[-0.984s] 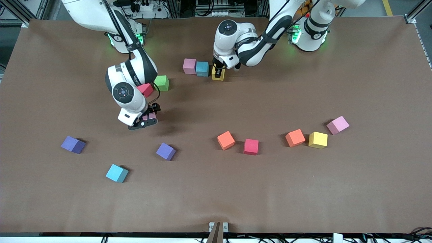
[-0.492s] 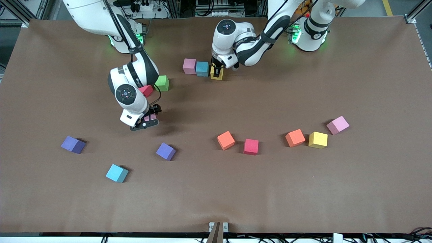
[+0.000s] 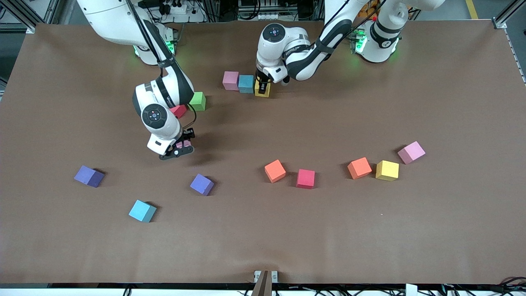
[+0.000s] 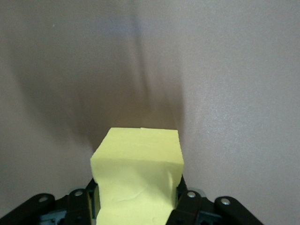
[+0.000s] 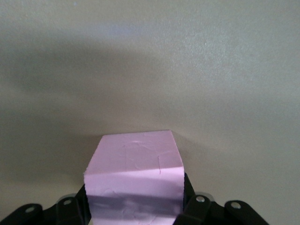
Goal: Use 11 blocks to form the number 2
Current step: 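Lower and release the yellow cube with the left gripper while right lifts pink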
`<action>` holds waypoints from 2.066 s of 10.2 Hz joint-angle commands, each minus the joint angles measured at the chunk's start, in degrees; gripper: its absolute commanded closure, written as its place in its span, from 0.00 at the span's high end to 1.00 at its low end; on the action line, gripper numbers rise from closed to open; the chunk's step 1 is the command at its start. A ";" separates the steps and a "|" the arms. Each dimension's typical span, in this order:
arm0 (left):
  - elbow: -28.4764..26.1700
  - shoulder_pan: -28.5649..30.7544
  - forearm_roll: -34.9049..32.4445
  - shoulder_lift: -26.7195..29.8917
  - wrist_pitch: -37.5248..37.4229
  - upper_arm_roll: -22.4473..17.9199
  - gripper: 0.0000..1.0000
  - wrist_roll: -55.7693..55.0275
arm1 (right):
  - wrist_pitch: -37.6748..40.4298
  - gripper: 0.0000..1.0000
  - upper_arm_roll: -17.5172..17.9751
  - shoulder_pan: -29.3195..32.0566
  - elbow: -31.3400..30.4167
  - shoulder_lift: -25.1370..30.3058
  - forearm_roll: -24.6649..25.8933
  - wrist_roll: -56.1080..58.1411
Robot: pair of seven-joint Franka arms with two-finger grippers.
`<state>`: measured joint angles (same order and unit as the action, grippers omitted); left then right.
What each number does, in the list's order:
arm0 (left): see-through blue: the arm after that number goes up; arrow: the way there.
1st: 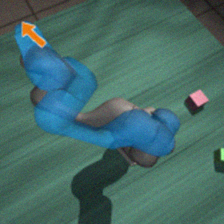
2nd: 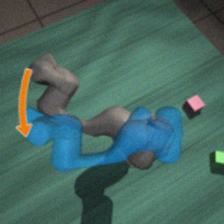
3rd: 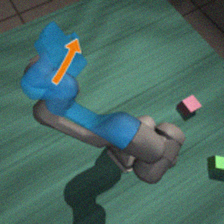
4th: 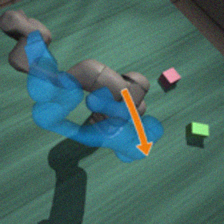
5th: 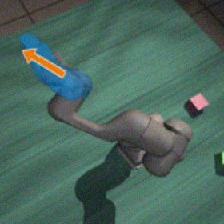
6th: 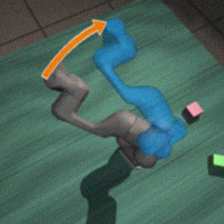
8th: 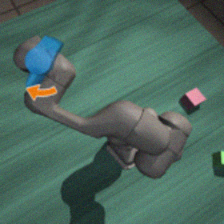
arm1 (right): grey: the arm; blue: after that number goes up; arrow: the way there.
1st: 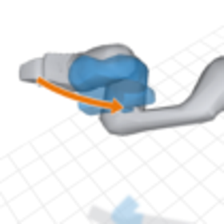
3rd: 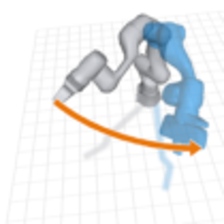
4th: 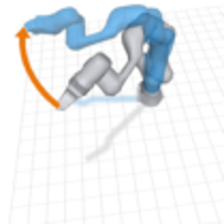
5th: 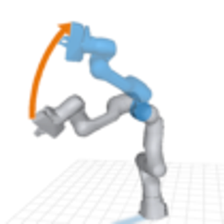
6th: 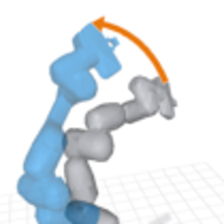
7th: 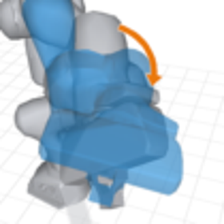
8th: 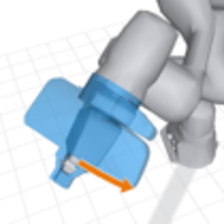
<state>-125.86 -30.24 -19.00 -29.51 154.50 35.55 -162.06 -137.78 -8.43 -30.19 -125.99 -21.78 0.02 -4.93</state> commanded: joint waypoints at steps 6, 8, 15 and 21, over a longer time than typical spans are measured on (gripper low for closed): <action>1.49 -3.16 -4.47 -0.11 -2.71 -0.21 0.00 -21.54 | -4.34 0.30 -0.01 0.22 -1.97 0.59 -1.07 0.80; 1.84 -3.25 -4.47 -0.20 -2.71 -0.21 0.00 -22.25 | -3.46 0.25 -0.01 -0.13 -1.97 2.08 -1.07 -0.08; 4.22 -3.69 -4.56 -1.87 -4.38 -0.30 0.00 -23.57 | 9.06 0.24 -0.10 -1.28 2.40 7.62 -0.98 0.09; 4.31 -5.18 -5.70 -1.96 -7.71 -0.48 1.00 -23.30 | 18.69 0.24 -0.10 -1.28 2.60 15.88 -1.07 -2.98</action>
<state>-122.11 -33.90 -18.93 -31.53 148.25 35.21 -163.41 -119.99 -8.63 -31.25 -122.14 -8.68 -0.34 -6.31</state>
